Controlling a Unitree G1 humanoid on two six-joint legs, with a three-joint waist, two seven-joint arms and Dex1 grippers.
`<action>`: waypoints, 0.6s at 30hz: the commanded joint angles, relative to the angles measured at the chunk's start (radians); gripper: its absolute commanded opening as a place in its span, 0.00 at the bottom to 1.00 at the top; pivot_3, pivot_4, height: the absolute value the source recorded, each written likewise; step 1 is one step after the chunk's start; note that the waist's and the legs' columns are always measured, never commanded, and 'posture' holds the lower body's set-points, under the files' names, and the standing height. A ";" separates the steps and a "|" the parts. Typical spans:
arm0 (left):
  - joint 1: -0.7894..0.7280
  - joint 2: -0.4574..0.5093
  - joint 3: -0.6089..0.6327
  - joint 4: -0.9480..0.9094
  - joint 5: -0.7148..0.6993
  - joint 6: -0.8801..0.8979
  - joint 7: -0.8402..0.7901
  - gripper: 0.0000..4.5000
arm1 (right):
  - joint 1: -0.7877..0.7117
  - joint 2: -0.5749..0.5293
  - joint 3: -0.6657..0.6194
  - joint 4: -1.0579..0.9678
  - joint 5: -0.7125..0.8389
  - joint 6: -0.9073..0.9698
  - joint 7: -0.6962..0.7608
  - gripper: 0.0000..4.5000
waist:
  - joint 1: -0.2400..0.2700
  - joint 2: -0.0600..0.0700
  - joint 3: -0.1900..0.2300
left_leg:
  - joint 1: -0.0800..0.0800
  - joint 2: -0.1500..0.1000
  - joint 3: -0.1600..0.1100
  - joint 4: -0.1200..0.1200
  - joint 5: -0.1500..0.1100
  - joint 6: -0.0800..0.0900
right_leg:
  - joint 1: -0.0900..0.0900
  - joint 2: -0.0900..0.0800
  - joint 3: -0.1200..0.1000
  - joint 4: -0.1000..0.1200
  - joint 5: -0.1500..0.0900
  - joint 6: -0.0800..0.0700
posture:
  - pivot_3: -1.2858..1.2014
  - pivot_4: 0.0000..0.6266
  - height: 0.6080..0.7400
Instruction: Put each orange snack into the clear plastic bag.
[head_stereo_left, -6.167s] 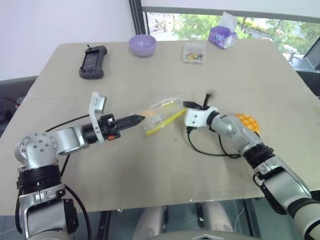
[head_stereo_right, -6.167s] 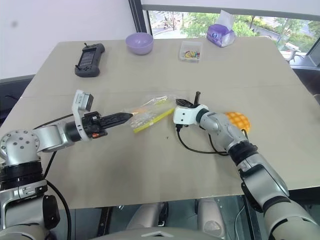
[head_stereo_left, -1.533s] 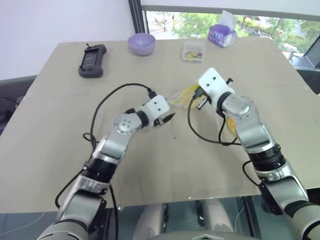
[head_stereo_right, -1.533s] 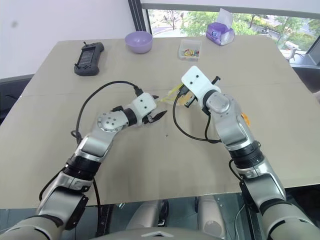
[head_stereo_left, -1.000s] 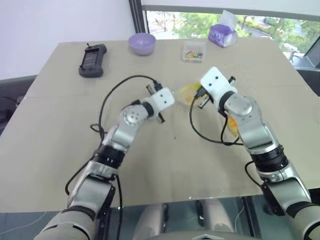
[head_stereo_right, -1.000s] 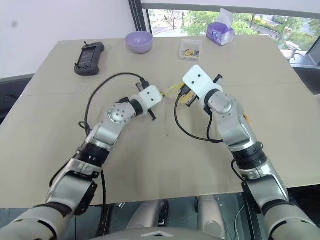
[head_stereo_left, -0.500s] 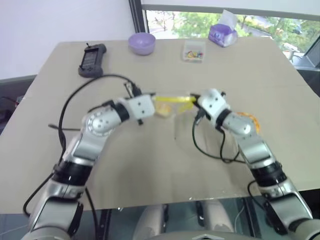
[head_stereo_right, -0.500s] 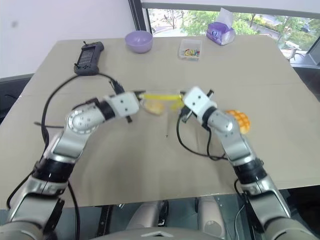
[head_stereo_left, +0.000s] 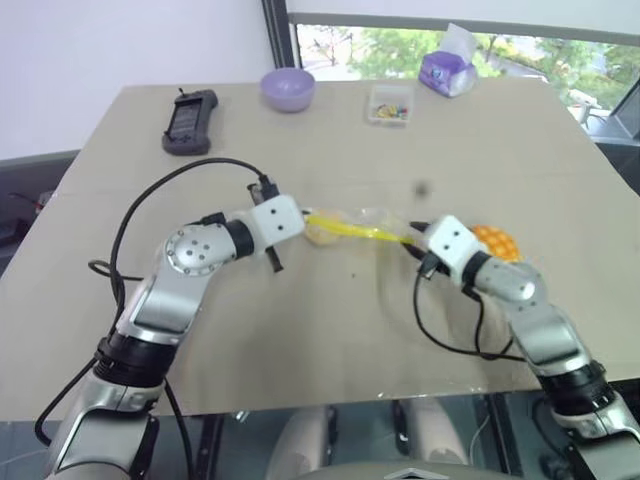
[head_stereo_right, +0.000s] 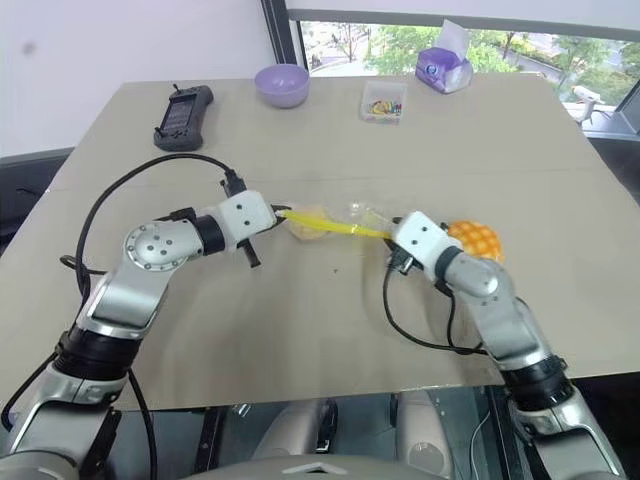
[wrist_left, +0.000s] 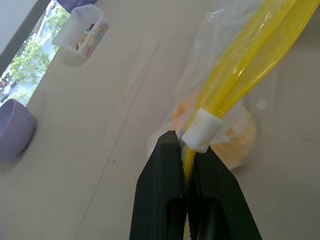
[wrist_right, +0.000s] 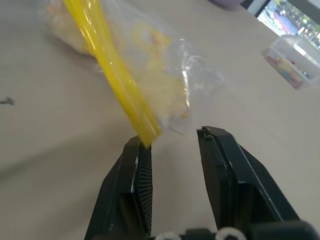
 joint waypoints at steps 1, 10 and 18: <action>-0.026 -0.011 0.006 0.005 -0.012 -0.004 -0.008 0.00 | 0.026 0.002 -0.083 -0.179 0.098 0.110 0.017 0.38 | -0.001 0.000 0.000 | 0.000 0.000 0.000 0.000 0.000 0.000 | 0.000 0.000 0.000 0.000 0.000 0.000 | 0.52 0.24 1.00; -0.089 -0.037 -0.003 0.062 -0.049 0.007 -0.063 0.00 | -0.030 0.101 -0.052 -0.327 0.238 0.343 -0.043 0.01 | -0.002 0.000 0.000 | 0.001 0.001 0.000 0.001 -0.001 0.001 | 0.000 0.001 0.000 0.002 0.000 0.000 | 0.52 0.24 1.00; -0.107 -0.042 -0.010 0.073 -0.046 0.001 -0.080 0.00 | -0.113 0.150 0.032 -0.262 0.227 0.378 -0.102 0.01 | -0.003 0.000 0.000 | 0.000 0.001 0.000 0.001 0.001 -0.001 | 0.000 0.000 0.000 0.001 0.000 0.000 | 0.52 0.24 1.00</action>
